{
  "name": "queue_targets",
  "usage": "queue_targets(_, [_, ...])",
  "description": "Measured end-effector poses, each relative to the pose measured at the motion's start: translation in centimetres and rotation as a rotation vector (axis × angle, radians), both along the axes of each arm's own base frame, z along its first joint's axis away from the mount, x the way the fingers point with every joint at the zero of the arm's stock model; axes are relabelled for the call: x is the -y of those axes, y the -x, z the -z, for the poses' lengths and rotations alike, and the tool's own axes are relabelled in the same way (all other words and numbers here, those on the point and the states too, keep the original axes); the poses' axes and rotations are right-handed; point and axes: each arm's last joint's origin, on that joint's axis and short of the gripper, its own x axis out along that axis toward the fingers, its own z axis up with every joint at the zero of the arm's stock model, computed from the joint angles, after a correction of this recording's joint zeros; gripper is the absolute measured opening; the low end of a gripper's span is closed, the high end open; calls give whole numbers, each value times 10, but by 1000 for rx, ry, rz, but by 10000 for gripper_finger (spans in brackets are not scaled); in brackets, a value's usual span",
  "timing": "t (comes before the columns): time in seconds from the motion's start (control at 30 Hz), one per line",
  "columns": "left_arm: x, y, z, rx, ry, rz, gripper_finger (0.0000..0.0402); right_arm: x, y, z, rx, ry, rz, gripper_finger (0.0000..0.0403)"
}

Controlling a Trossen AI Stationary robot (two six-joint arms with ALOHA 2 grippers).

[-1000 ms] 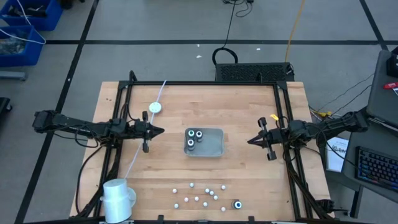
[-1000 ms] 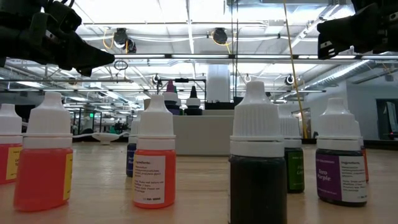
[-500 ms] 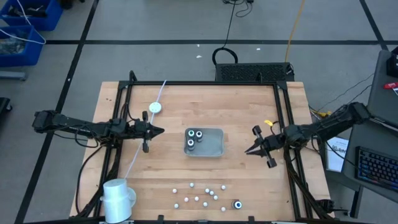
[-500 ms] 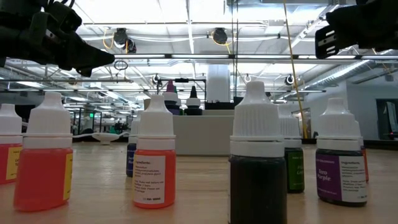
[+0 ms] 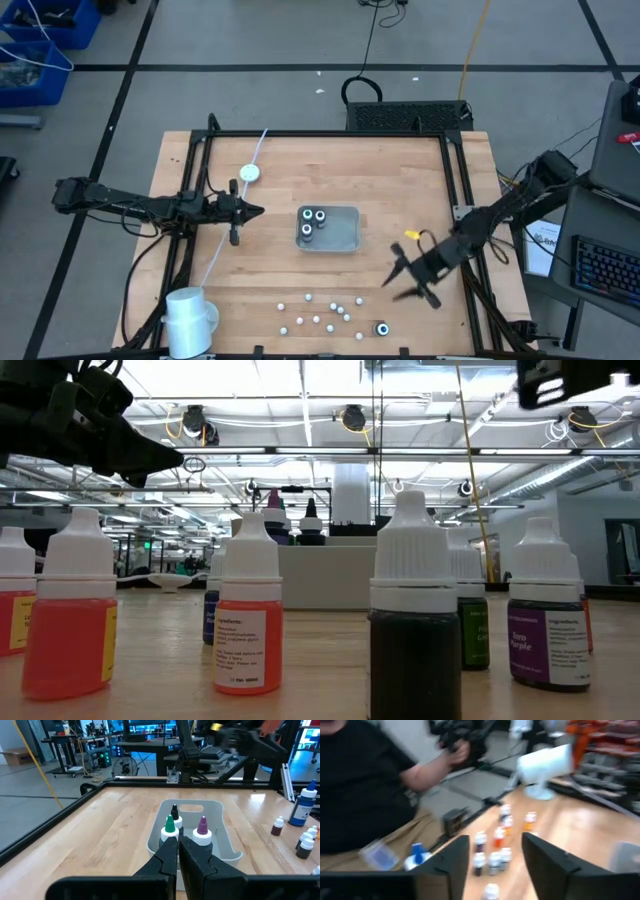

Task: Pick & Place food coloring
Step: Put the large blue food coloring bottle into the gray container

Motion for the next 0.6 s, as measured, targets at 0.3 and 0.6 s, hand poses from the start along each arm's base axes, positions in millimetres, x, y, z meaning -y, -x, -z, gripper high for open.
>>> queue_targets(0.3, [0, 0, 0, -2, -26, 2, 21, -35, -6, 16, -74, -8, -56, 273])
queue_targets(0.6, [0, 0, 1, -9, -27, 2, 21, -50, -16, 43, -123, -74, -52, 281])
